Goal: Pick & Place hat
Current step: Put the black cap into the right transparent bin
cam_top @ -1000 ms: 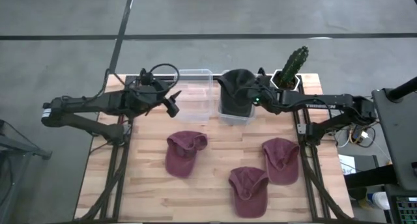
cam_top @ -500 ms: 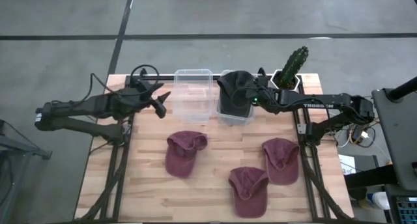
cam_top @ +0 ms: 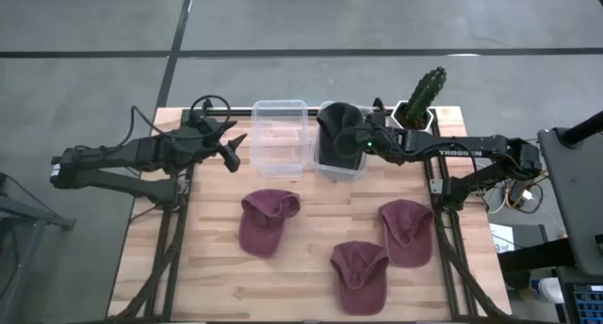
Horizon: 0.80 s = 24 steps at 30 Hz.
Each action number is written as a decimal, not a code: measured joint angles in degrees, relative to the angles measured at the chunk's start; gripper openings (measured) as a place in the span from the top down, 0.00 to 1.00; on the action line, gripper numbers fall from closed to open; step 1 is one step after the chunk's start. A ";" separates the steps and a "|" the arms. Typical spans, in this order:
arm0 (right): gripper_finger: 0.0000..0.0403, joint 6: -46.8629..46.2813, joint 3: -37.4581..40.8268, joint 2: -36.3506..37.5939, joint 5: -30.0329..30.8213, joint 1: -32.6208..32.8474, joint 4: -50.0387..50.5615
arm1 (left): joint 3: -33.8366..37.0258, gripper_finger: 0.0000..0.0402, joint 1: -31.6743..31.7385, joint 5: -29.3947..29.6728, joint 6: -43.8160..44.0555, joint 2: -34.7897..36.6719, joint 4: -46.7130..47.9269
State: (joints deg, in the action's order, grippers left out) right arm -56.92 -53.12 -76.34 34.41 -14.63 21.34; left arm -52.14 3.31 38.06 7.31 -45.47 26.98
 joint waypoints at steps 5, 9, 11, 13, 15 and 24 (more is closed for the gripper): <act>0.60 -0.81 -0.02 0.00 -0.11 0.00 3.47 | 0.00 0.48 0.00 -0.02 -1.00 0.00 0.00; 0.62 -1.37 -0.02 0.02 -0.15 0.00 5.88 | 0.00 0.48 0.00 -0.04 -1.34 -0.02 0.00; 0.63 -1.16 -0.02 0.05 -0.14 0.00 5.90 | 0.00 0.48 0.00 -0.04 -1.55 -0.02 0.00; 0.65 -0.63 -0.02 0.09 -0.13 0.00 5.90 | 0.00 0.48 0.00 -0.06 -1.59 -0.02 0.00; 0.66 0.23 -0.02 0.11 -0.11 -0.02 5.92 | 0.00 0.48 0.00 -0.07 -1.71 -0.02 0.00; 0.67 4.81 -0.02 2.41 0.78 -0.04 7.84 | 0.00 0.48 0.00 -0.09 -1.75 -0.02 0.00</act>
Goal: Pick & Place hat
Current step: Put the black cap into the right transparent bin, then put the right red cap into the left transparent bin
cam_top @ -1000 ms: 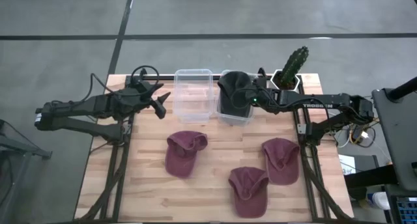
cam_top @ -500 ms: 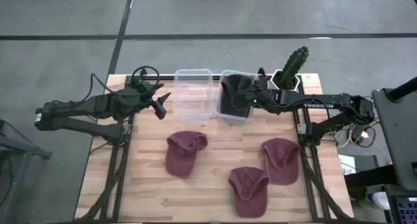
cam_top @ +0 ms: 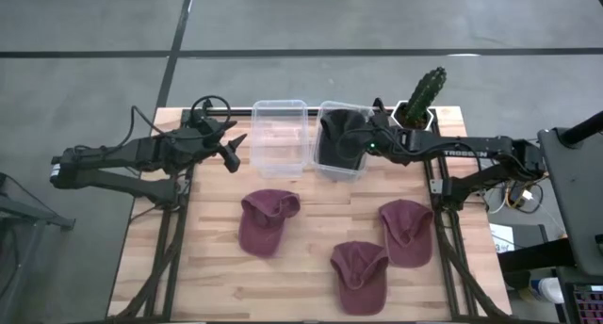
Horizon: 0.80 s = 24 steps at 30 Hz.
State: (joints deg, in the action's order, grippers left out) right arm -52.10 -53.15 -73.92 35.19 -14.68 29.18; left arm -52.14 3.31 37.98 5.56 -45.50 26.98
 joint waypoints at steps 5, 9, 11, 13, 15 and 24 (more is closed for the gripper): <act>0.68 0.62 -0.04 2.31 2.01 0.00 4.57 | 0.00 0.48 -0.01 0.00 -0.02 0.00 0.01; 0.69 2.49 -0.04 3.92 2.50 0.03 4.65 | 0.00 0.48 0.00 0.00 -0.02 0.00 -0.01; 0.70 2.83 -0.04 4.37 2.50 0.02 4.56 | 0.00 0.48 -0.01 0.00 -0.02 0.00 -0.01; 0.71 3.04 -0.04 4.56 2.48 0.02 4.57 | 0.00 0.48 -0.02 0.00 -0.02 0.00 -0.05; 0.72 3.72 -0.04 4.53 2.36 0.02 4.58 | 0.00 0.48 0.00 0.00 -0.02 0.00 -0.33; 0.83 4.60 -0.04 2.44 1.80 -0.02 5.09 | 0.00 0.48 -0.02 0.00 0.08 0.00 -0.63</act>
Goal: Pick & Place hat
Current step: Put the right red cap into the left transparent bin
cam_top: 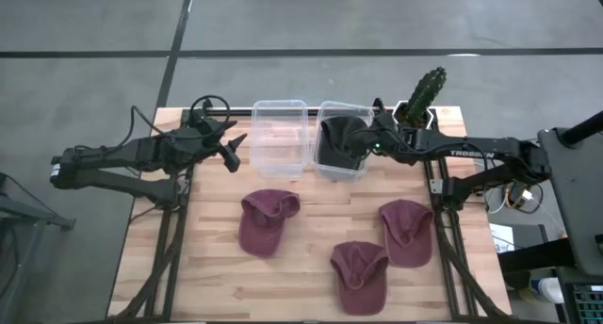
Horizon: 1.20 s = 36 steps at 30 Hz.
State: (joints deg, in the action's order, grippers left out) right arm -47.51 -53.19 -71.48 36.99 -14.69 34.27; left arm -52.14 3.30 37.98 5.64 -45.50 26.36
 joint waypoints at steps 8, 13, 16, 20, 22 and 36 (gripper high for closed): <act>0.89 -0.30 0.00 -0.31 -0.12 0.19 -0.01 | 0.19 0.48 -0.01 -0.02 1.35 -0.02 -0.07; 0.92 -0.35 -0.58 1.86 -0.07 1.97 0.33 | 1.87 0.48 -0.01 -0.02 2.00 -0.02 -0.12; 0.94 -0.52 -1.48 3.54 -0.08 4.16 2.51 | 3.10 0.48 -0.01 0.00 2.23 -0.02 -0.22; 0.96 -0.54 -2.81 6.09 -1.19 8.57 6.23 | 3.87 0.48 -0.01 0.26 2.34 -0.02 -0.06; 0.97 -1.22 -2.95 7.55 -3.43 11.14 6.69 | 3.87 0.48 -0.01 0.37 2.36 -0.02 -0.22; 0.97 -23.07 -2.86 12.38 -28.96 28.10 26.75 | 3.87 0.48 0.00 0.61 3.35 -0.04 -0.41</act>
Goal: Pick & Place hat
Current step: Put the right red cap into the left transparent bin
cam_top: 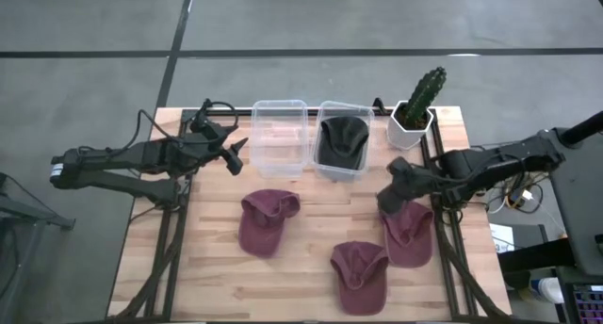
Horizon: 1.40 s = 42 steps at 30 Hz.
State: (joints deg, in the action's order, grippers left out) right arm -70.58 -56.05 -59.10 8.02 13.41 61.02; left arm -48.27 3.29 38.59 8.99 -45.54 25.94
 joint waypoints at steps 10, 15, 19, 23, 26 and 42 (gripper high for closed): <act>0.97 -17.68 0.09 1.26 -13.24 8.70 12.51 | 0.00 0.48 -0.01 0.04 1.90 -0.07 -0.88; 0.94 -24.85 0.70 0.87 -15.83 13.17 12.42 | 0.00 0.48 -0.01 0.04 2.19 -0.07 -0.95; 0.86 -31.08 2.15 -0.81 -18.13 17.56 12.36 | 0.37 0.48 -0.01 0.06 2.21 -0.07 -1.09; 0.75 -38.21 3.26 -2.91 -20.17 22.26 12.31 | 0.83 0.48 -0.01 0.06 2.21 -0.11 -1.52; 0.66 -44.17 3.32 -4.31 -20.25 25.06 12.12 | 0.85 0.48 -0.01 0.07 2.19 -0.17 -1.56; 0.41 -63.28 8.55 -9.29 -20.14 30.23 8.42 | 0.85 0.48 0.00 0.04 2.14 -0.20 -1.55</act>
State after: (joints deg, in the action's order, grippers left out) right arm -133.86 -47.50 -68.39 -12.11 43.64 69.44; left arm -47.42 3.29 38.63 11.14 -45.74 24.39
